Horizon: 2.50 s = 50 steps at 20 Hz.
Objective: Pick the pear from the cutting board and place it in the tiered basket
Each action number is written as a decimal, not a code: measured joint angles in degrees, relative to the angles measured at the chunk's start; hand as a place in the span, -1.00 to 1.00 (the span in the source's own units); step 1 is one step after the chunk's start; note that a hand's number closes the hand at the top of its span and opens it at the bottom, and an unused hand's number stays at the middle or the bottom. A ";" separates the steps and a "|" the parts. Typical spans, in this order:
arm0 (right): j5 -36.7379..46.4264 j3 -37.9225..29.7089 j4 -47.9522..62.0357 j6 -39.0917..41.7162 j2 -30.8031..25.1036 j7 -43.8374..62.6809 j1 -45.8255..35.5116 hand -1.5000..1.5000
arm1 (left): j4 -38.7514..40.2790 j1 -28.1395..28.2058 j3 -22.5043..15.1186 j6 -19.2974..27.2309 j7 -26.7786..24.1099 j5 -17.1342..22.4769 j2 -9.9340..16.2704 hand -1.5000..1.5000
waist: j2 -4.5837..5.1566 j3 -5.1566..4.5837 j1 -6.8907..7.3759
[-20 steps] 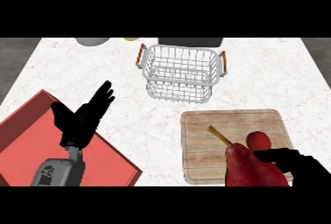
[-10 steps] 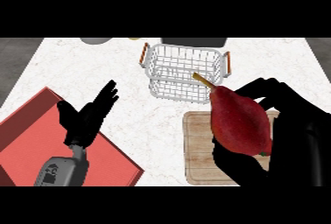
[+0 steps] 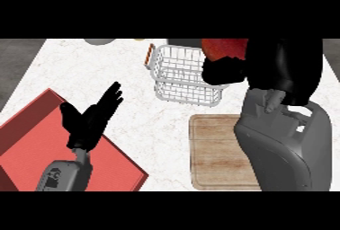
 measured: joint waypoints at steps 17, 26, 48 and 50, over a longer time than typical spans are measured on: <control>-16.27 -8.78 41.24 -37.21 0.24 -13.88 -12.41 -1.00 | 1.24 -2.00 -0.08 -0.28 -0.29 -0.54 -0.66 0.00 | 0.61 0.11 1.20; -29.34 -7.91 57.30 -51.49 0.28 -30.01 -20.38 -1.00 | 2.59 -2.86 -0.18 -0.91 -0.75 -0.53 -1.00 0.00 | 0.88 0.07 2.26; -31.37 -6.68 35.34 -52.10 -7.77 -23.35 -2.22 -1.00 | 1.13 2.59 4.65 0.47 -0.73 0.61 1.36 0.00 | -1.96 0.17 -6.31; -32.68 -5.66 29.01 -47.99 -9.58 -21.97 1.85 -1.00 | 0.61 3.34 5.35 0.19 -0.46 1.12 2.00 0.00 | -2.27 0.16 -7.01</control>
